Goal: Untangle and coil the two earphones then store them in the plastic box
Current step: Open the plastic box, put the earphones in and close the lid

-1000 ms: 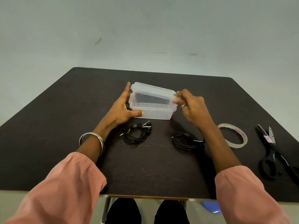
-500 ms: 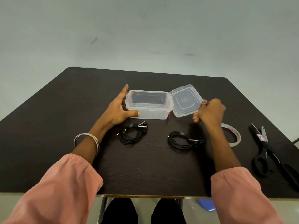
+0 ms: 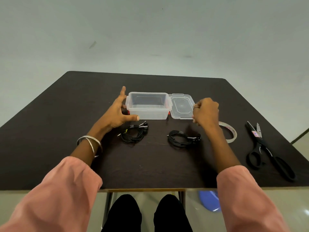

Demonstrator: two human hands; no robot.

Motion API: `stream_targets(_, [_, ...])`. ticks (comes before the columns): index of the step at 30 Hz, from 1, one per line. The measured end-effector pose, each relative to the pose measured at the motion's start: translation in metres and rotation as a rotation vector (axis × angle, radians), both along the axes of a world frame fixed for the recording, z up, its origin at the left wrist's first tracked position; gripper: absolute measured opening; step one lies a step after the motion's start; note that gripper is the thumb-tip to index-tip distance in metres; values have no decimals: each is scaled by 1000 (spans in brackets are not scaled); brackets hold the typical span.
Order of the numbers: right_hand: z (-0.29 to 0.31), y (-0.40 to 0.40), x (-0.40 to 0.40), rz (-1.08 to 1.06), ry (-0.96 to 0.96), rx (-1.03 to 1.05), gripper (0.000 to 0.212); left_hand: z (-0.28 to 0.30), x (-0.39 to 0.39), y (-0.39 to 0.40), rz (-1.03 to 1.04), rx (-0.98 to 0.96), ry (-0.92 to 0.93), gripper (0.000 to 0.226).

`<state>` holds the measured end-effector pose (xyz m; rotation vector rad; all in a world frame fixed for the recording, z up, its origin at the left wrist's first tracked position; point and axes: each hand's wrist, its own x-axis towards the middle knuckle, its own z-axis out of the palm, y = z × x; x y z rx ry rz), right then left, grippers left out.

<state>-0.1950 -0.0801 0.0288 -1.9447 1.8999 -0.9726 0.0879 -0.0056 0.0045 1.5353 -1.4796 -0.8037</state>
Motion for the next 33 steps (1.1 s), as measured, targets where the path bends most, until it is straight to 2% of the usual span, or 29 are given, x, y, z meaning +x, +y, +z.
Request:
stream_targets(2, [10,14,-1,184,-64,106,14,4,3,11,45,-1,24,132])
stream_targets(4, [17,27,-2,362,-7,242,9,7,4,24,117,6,62,128])
stream_targets(6, [20,36,-3,481,192,319,8,5,1,34,244,11,147,106])
stream_targets(8, [18,40,-3,504,303,361,20,2,-7,41,396,4,171,62])
stream_targets(10, [16,44,-2,500,306,369,26,3,-17,46,424,29,-19,27])
stream_targets(11, [15,46,0,497,318,363,27,5,-20,48,379,66,-146,22])
stream_targets(15, [6,49,3,468,377,286,20,13,-27,48,267,148,-535,18])
stream_targets(18, [2,50,3,448,383,212,15,16,-30,47,271,144,-679,10])
stream_targets(21, [7,52,4,437,353,129,15,18,-30,48,271,96,-772,13])
stream_targets(29, [52,35,26,411,-38,-42,12,36,-9,41,415,-196,-460,10])
stream_targets(33, [59,6,56,392,-62,-58,12,56,6,30,470,-259,-362,13])
